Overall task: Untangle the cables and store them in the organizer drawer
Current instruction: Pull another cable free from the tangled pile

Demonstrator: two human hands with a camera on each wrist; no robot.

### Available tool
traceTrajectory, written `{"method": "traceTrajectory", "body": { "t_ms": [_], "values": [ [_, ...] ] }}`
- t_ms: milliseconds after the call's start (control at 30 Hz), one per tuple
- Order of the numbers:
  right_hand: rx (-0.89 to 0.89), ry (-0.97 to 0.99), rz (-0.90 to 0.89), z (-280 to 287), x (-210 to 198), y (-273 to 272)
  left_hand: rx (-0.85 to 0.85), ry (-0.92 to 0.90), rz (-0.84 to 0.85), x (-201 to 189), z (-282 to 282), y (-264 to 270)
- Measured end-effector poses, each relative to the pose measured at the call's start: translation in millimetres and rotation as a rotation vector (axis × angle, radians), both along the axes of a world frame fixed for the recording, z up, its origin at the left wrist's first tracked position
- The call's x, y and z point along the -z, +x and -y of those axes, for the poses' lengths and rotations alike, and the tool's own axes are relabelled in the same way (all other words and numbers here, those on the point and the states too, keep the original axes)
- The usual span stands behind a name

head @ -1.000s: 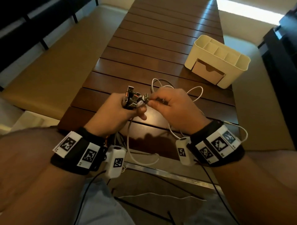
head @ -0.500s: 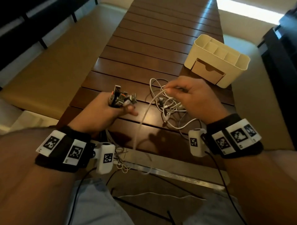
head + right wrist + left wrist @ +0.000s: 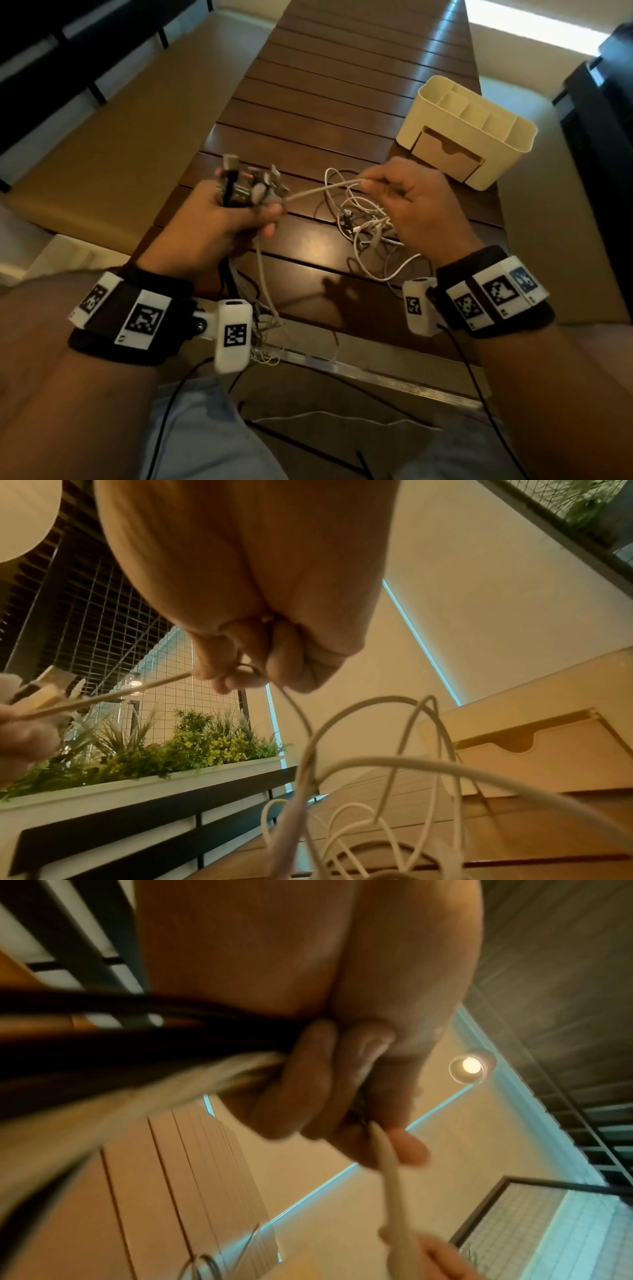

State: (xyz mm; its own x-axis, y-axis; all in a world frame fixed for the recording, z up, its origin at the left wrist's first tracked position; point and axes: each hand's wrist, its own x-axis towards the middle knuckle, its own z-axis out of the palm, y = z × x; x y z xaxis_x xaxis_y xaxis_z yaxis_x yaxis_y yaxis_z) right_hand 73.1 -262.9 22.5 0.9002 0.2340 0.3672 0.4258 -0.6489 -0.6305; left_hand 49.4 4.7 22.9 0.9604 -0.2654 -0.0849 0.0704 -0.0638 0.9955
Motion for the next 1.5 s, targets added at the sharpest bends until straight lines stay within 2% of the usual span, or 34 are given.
{"method": "traceTrajectory", "body": {
  "t_ms": [100,167,300,433,600,667,767,900,1000,1133,1233,1367,1500],
  "values": [
    [-0.015,0.076,0.122,-5,-3,-2,0.307,0.134,-0.051,-2,3,-6],
    [-0.054,0.087,0.144,-5,-5,-4,0.359,0.175,-0.042,-2,6,-8],
    [-0.129,0.016,0.154,-8,-5,-7,0.157,0.181,0.113,-5,18,-6],
    [-0.18,-0.041,0.186,-18,-1,-11,0.116,0.235,0.226,-7,36,-12],
    [-0.086,-0.119,0.014,-2,9,-7,-0.025,-0.057,0.062,-4,11,-7],
    [-0.042,-0.131,-0.021,1,11,-5,-0.036,-0.068,0.05,-4,6,-7],
    [-0.005,-0.029,-0.08,-2,5,-6,-0.003,-0.042,0.086,0,9,-8],
    [-0.072,0.072,-0.214,-16,4,-14,0.072,-0.043,0.095,4,14,-8],
    [-0.105,0.0,-0.313,-27,18,-16,0.08,-0.085,0.12,8,13,-7],
    [0.009,-0.125,-0.392,-25,28,-13,-0.069,-0.291,0.091,12,7,-6],
    [0.089,-0.188,-0.331,-12,26,-5,-0.105,-0.324,0.114,14,6,-5],
    [0.121,-0.225,-0.209,2,24,2,-0.15,-0.253,0.159,12,5,-2],
    [0.271,-0.33,0.003,16,21,7,-0.042,-0.198,0.127,14,3,-2]
  ]
}}
